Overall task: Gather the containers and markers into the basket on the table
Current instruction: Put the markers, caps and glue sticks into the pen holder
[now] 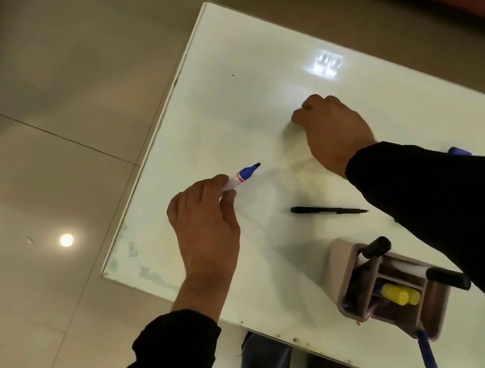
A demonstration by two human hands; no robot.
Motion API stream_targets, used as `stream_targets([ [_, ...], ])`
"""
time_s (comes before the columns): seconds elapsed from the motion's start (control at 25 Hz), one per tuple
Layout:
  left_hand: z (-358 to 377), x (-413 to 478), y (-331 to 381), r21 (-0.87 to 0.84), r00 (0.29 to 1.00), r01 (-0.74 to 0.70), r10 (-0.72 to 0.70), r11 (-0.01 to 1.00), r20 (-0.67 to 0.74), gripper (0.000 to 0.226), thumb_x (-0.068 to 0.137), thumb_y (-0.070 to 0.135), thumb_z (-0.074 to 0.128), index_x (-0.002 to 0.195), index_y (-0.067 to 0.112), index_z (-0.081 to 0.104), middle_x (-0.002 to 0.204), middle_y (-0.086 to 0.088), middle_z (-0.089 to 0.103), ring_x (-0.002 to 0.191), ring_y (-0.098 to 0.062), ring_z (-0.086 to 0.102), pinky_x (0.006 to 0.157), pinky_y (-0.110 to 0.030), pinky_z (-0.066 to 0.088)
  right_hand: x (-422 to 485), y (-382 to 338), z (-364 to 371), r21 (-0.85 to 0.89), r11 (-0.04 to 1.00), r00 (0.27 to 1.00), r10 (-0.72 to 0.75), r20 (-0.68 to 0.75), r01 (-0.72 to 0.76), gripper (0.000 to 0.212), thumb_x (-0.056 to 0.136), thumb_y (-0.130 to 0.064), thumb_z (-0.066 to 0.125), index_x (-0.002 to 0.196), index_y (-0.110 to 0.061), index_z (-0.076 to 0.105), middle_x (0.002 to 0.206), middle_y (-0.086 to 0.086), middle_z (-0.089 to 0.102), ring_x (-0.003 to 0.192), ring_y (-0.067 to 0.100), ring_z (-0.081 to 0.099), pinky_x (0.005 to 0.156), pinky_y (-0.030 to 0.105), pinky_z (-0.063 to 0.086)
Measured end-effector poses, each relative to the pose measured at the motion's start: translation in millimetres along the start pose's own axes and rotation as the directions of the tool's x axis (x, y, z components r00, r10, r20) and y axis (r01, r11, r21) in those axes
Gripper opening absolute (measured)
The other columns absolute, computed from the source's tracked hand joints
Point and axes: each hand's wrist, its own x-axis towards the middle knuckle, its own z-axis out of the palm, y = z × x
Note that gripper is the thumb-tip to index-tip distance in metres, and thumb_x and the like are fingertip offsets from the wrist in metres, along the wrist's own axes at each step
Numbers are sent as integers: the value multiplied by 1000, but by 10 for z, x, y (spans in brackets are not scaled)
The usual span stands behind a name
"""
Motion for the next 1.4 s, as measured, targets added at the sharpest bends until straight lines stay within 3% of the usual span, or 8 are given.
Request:
stream_targets([
  [0.12, -161, -20, 32, -63, 999, -51, 52, 997, 11, 18, 96, 13, 63, 113, 13, 68, 102, 1, 69, 90, -25, 64, 86, -46, 47, -244, -36, -48, 341, 936, 990, 116, -77, -83, 38, 91, -8, 55, 129, -16, 53, 115, 4, 64, 103, 26, 60, 84, 40, 53],
  [0.2, -281, -53, 66, -68, 994, -113, 113, 991, 1, 19, 97, 14, 61, 115, 10, 69, 104, -3, 68, 89, -27, 64, 78, -48, 51, -491, -73, -227, 715, 693, 969, 227, -94, -93, 25, 87, -13, 67, 110, -21, 63, 99, -8, 72, 89, 11, 68, 81, 32, 56],
  [0.32, -418, -153, 191, -65, 977, -214, 214, 975, -6, 23, 99, 19, 58, 115, 8, 69, 103, -6, 68, 85, -26, 64, 72, -45, 54, -988, -65, -580, 887, 460, 990, 136, -24, -41, 22, 86, -12, 70, 95, -32, 71, 85, -12, 75, 76, 7, 72, 70, 19, 57],
  [0.48, -489, -301, 444, -89, 955, -297, 296, 951, -19, 27, 98, 21, 54, 114, 6, 70, 102, -8, 69, 86, -28, 65, 73, -47, 53, -1472, -33, -751, 922, 387, 999, 41, 14, -29, 25, 89, -7, 68, 102, -28, 75, 90, -13, 76, 85, 12, 73, 75, 21, 58],
  [0.6, -501, -418, 634, -83, 938, -346, 346, 934, -16, 29, 98, 21, 54, 114, 5, 70, 103, -10, 69, 87, -29, 65, 75, -48, 54, -1651, -11, -732, 895, 446, 999, 36, -19, 1, 25, 90, -7, 69, 104, -26, 75, 95, -17, 74, 92, 5, 70, 77, 15, 55],
  [0.92, -431, -779, 1083, -92, 883, -462, 467, 882, 43, 28, 96, 19, 56, 113, 3, 70, 100, -13, 70, 84, -31, 65, 72, -49, 56, -2274, 219, -665, 909, 414, 989, 147, -15, -48, 28, 89, -12, 71, 104, -36, 74, 89, -20, 74, 82, 0, 71, 75, 6, 48],
  [1.12, -341, -972, 1412, -238, 895, -399, 433, 886, 111, 23, 95, 11, 60, 111, -1, 72, 100, -13, 71, 86, -31, 67, 75, -51, 55, -2582, 410, -660, 942, 326, 976, 216, 2, -74, 25, 92, -10, 67, 103, -32, 73, 85, -11, 76, 78, 7, 74, 76, 19, 59],
  [1.4, -326, -1221, 1665, -322, 911, -284, 359, 903, 204, 30, 98, 19, 56, 118, 0, 68, 112, -13, 68, 102, -29, 64, 88, -50, 54, -2836, 572, -737, 949, 313, 969, 244, -28, -51, 22, 91, -14, 68, 99, -35, 68, 86, -13, 76, 74, 7, 74, 69, 13, 55],
])
